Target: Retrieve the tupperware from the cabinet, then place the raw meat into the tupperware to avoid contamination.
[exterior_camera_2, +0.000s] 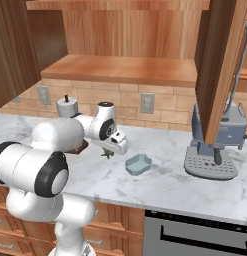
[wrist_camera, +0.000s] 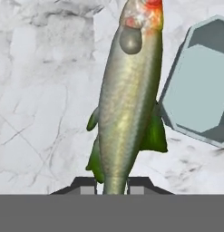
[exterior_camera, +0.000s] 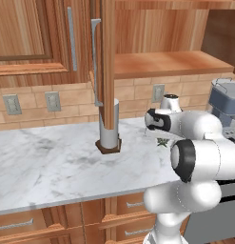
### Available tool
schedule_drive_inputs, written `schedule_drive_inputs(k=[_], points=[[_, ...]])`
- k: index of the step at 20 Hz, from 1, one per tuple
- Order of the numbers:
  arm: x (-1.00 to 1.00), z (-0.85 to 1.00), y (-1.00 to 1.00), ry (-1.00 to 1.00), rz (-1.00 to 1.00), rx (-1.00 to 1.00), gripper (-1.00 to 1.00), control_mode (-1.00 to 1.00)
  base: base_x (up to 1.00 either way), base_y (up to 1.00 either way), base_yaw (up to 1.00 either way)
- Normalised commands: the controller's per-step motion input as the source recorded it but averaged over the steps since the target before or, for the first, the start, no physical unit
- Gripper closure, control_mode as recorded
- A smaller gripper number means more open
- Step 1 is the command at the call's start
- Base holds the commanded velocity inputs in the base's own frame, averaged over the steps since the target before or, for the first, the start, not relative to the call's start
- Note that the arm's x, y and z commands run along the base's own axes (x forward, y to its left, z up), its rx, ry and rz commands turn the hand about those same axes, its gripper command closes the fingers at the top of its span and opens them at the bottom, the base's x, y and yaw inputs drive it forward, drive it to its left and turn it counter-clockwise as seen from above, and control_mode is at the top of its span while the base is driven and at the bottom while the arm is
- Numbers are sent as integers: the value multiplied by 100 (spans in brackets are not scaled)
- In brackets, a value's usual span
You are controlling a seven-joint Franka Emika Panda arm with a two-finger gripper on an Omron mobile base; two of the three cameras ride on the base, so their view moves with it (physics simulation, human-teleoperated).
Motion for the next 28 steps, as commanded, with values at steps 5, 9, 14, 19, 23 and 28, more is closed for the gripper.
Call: schedule_drive_inputs(k=[5, 9, 14, 19, 23, 28], points=[[-1, 16, -47, 8, -27, 2, 100, -100, 0, 0, 0], [-6, 6, -49, 5, -28, 1, 100, -100, 0, 0, 0], [0, -3, -50, 12, -28, 1, 100, -100, 0, 0, 0], [7, -19, -16, 8, -13, 0, 100, -100, 0, 0, 0], [18, -7, 0, 1, 0, 0, 100, -100, 0, 0, 0], [8, -21, -10, 7, -3, 1, 100, -100, 0, 0, 0]])
